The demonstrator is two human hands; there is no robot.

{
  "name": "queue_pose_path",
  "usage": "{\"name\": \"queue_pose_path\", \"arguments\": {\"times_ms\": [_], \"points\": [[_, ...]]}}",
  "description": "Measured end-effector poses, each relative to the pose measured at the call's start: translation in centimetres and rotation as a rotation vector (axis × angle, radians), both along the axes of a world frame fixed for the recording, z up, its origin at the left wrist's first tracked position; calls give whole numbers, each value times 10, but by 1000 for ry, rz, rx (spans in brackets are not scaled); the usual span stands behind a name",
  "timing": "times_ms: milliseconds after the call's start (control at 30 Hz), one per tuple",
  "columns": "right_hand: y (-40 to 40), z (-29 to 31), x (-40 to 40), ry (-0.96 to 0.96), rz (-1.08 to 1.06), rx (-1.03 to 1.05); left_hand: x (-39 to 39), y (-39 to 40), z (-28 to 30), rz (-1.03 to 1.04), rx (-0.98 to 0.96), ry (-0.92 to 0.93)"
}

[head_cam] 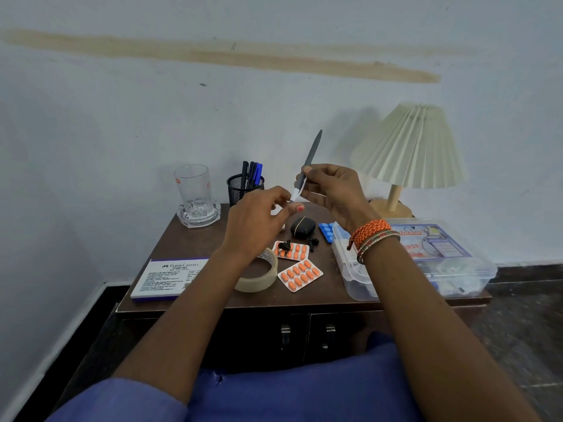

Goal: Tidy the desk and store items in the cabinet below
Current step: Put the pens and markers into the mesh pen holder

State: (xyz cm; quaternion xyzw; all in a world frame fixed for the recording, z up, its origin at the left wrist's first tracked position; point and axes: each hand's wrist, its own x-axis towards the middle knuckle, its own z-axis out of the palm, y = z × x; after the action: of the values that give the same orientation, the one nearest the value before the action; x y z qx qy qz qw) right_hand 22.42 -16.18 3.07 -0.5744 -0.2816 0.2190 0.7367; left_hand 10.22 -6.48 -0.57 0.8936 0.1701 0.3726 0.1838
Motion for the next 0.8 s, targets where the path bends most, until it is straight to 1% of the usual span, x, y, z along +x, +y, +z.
{"name": "queue_pose_path", "arguments": {"times_ms": [133, 233, 333, 433, 567, 700, 800], "points": [[1, 3, -6, 38, 4, 10, 3, 3, 0, 20, -122, -41], [4, 3, -9, -101, -95, -15, 1, 9, -2, 24, -164, 28], [7, 4, -7, -199, -235, 33, -4, 17, -8, 24, -157, 93], [12, 4, -10, -258, -332, 45, -10, 24, -8, 31, -204, 31], [25, 7, -20, -406, -453, 128, -19, 35, -10, 82, -236, 1], [43, 21, -20, -545, -467, 191, -33, 52, -13, 210, -237, 32], [64, 28, -21, -667, -448, 205, -41, 59, -11, 209, -288, 10]]}}
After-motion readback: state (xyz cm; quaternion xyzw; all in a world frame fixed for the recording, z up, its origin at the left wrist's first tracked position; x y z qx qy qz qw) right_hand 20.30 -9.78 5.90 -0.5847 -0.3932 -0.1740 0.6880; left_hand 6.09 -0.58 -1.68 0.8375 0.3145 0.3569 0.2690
